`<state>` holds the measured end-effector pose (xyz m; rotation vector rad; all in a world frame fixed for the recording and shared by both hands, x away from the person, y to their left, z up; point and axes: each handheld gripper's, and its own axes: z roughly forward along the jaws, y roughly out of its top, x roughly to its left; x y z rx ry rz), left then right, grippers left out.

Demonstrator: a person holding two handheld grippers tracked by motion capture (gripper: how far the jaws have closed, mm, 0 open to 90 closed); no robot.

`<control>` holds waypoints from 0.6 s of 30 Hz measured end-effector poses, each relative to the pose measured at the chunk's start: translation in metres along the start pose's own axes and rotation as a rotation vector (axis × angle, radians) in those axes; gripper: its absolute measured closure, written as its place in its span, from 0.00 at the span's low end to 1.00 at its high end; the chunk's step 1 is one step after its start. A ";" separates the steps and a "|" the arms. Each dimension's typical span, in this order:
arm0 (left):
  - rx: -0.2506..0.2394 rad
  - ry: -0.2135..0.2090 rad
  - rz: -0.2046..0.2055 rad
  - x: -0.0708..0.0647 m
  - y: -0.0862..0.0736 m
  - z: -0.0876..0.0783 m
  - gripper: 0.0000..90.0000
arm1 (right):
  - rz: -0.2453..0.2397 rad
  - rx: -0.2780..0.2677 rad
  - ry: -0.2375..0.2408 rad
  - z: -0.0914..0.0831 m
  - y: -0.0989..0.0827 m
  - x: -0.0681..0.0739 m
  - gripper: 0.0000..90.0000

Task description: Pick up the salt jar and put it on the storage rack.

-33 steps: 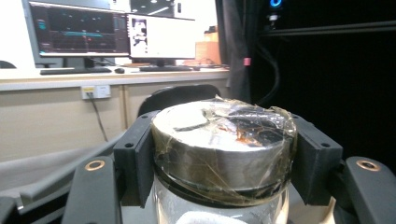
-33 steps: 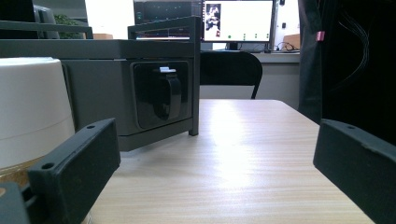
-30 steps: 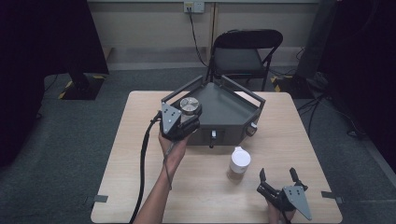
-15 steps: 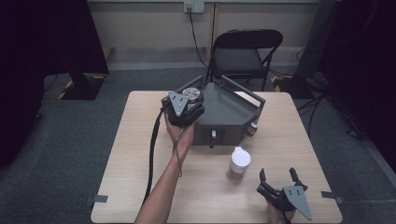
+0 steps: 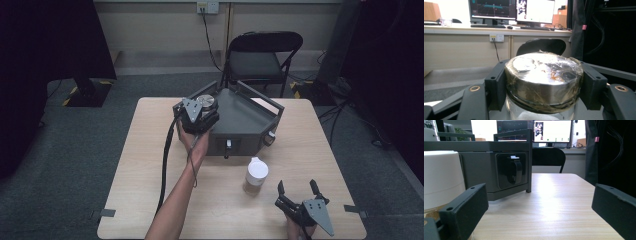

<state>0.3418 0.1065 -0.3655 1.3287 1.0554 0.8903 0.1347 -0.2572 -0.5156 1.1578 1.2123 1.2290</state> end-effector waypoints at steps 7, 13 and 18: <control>0.003 0.014 0.048 -0.007 -0.010 0.004 0.38 | 0.000 -0.001 0.001 0.000 0.000 0.000 0.00; 0.019 0.018 0.052 -0.008 -0.008 0.004 0.38 | 0.000 0.000 -0.001 0.000 0.000 0.000 0.00; 0.006 0.017 0.057 -0.008 -0.011 0.004 0.38 | 0.000 0.001 -0.001 0.000 0.000 0.000 0.00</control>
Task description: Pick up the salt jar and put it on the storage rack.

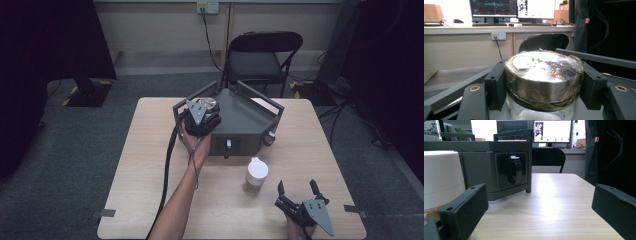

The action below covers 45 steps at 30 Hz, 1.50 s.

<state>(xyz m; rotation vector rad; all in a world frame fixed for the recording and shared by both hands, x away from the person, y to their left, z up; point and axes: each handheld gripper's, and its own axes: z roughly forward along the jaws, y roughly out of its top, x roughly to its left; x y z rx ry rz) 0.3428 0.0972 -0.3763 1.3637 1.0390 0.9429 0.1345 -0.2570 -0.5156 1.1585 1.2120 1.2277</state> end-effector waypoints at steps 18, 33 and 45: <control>0.041 0.009 -0.062 0.002 0.006 0.004 0.18 | 0.002 0.000 0.001 0.000 0.000 0.000 0.00; -0.008 -0.009 -0.053 0.005 0.009 -0.025 0.00 | 0.000 0.000 0.000 0.000 0.000 0.000 0.00; -0.059 -0.019 -0.026 0.016 -0.002 -0.051 0.00 | -0.001 0.000 -0.004 0.000 0.000 0.001 0.00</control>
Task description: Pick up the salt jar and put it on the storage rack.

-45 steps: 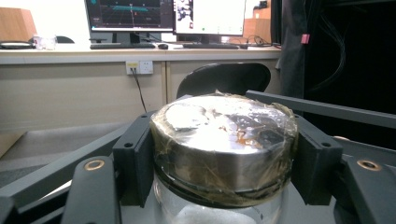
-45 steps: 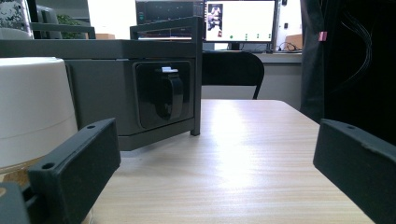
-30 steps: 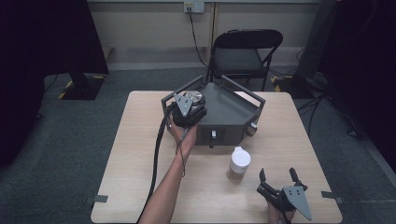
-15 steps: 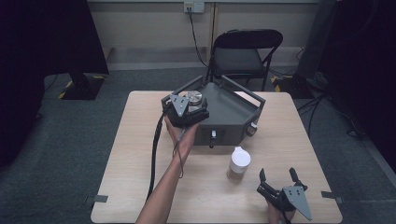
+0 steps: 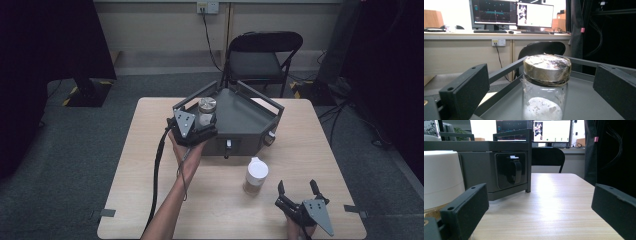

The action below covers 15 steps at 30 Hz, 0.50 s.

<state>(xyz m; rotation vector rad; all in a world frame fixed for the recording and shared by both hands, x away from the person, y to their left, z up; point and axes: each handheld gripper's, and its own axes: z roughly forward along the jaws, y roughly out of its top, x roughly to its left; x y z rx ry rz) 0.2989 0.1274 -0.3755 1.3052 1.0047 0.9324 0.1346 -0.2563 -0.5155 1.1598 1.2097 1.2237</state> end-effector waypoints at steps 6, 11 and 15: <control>-0.023 -0.006 -0.016 0.000 -0.003 -0.013 0.00 | 0.000 0.001 0.000 0.000 0.000 0.000 0.00; -0.032 -0.014 -0.029 -0.002 -0.003 -0.025 0.00 | 0.001 0.000 -0.001 0.000 0.000 0.000 0.00; -0.030 -0.006 -0.003 -0.005 -0.004 -0.036 0.00 | 0.001 0.000 -0.001 0.000 0.000 0.000 0.00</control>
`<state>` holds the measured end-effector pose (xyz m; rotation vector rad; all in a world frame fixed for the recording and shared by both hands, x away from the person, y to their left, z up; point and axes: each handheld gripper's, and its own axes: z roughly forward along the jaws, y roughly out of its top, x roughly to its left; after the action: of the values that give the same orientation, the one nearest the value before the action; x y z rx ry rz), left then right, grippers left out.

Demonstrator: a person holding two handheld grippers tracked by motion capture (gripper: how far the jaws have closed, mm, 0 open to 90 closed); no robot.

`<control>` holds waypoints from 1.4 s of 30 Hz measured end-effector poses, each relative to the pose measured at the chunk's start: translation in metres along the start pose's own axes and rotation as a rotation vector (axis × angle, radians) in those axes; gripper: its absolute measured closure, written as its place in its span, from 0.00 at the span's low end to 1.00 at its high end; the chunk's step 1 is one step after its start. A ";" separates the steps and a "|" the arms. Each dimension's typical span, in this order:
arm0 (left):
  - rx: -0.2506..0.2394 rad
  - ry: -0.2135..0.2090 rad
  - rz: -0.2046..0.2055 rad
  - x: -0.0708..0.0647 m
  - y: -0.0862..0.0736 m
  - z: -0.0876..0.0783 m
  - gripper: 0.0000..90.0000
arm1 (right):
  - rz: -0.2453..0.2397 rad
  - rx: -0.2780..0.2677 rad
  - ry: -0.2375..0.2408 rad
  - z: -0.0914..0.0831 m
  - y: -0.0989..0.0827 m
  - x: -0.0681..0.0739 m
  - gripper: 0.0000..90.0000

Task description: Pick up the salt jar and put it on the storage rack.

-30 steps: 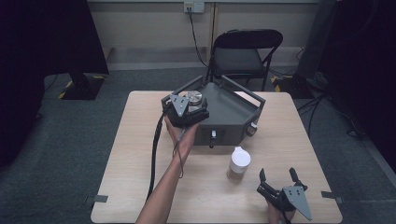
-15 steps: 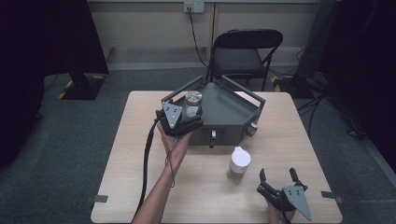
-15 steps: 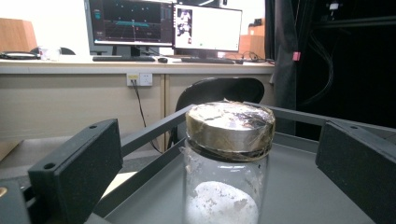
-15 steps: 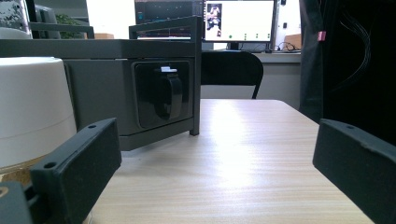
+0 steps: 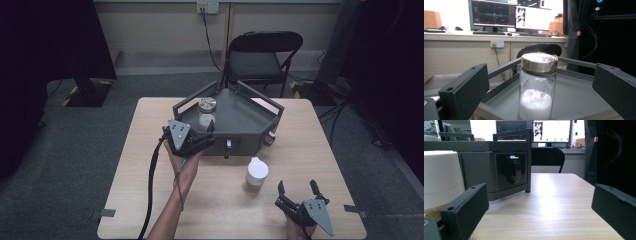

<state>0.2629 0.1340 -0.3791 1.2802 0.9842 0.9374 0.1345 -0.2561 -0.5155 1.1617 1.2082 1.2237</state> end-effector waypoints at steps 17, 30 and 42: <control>-0.072 0.015 -0.007 -0.005 -0.024 -0.053 0.00 | 0.000 0.000 -0.001 0.000 0.000 0.000 0.00; -0.048 0.017 0.010 -0.009 -0.059 -0.082 0.00 | 0.000 0.000 -0.003 0.000 0.000 0.000 0.00; -0.038 0.015 -0.021 -0.006 -0.095 -0.105 0.00 | 0.000 0.000 -0.004 0.000 0.000 0.001 0.00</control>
<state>0.1628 0.1550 -0.4770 1.2307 0.9855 0.9462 0.1344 -0.2555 -0.5155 1.1634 1.2054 1.2213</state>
